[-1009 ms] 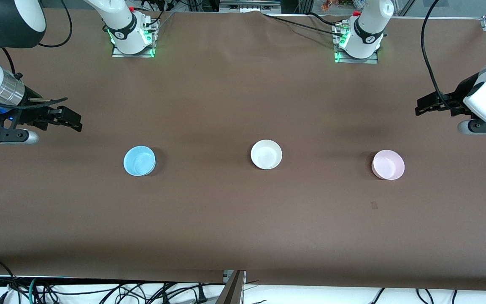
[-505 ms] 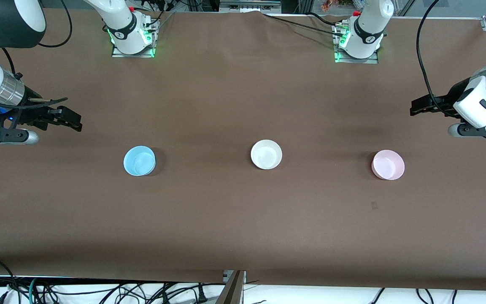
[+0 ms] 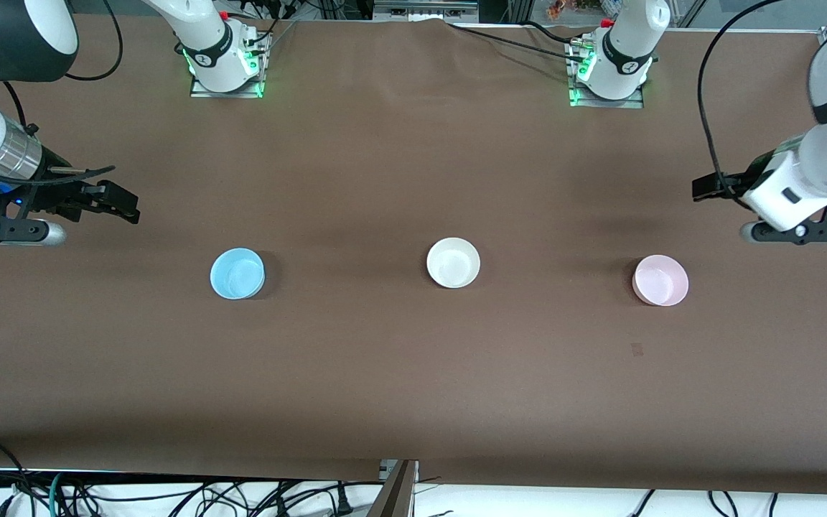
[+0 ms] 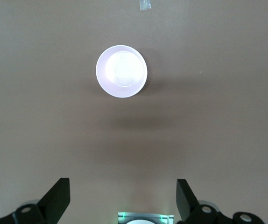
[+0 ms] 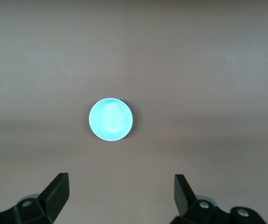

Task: Stack pink and blue bowls on white bowl
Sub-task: 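Move the left gripper over to the pink bowl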

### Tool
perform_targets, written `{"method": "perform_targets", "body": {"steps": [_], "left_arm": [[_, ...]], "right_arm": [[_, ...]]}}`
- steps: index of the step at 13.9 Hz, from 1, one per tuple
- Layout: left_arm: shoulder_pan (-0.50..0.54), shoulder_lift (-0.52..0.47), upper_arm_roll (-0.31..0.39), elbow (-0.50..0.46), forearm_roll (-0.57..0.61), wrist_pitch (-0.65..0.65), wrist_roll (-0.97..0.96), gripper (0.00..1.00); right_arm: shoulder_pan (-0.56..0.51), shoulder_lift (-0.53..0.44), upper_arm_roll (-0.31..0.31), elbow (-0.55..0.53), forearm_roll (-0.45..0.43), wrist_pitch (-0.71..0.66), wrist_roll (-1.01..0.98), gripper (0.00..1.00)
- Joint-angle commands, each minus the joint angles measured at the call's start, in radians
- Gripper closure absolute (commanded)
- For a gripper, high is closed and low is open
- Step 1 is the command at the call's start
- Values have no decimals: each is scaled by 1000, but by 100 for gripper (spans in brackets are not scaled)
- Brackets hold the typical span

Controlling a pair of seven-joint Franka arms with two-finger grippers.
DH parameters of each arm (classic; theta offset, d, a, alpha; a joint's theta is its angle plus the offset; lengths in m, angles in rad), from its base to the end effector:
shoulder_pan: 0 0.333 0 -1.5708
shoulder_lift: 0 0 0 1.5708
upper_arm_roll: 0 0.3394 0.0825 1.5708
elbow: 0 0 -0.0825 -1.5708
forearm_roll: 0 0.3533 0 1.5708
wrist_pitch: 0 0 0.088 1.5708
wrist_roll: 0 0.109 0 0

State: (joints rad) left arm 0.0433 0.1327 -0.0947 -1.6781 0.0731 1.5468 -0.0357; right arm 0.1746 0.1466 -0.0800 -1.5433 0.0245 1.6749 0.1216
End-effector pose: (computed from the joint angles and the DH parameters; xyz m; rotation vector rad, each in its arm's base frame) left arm 0.5458 -0.0171 0.5270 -3.0438 0.0372 0.3987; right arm 0.5749 0.0605 0.5866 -3.1301 0.0453 0.0247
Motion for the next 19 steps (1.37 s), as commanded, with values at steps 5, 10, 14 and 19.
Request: {"method": "perform_targets", "body": {"steps": [5,10,14,19], "left_arm": [[189,-47,-11,-286,20,332,414,0],[259,-64,-10,-546,21,715,520,0],[257,36,-11,-543,21,889,522,0],[259,169,-14,-522,-24,987,473,0]], "right_arm": [[-4,5,0,14,3,-4,-5,1],[-1,5,5,25,5,-3,-3,1],[5,5,5,58,5,-4,-2,1],[3,13,3,57,8,-7,6,1]]}}
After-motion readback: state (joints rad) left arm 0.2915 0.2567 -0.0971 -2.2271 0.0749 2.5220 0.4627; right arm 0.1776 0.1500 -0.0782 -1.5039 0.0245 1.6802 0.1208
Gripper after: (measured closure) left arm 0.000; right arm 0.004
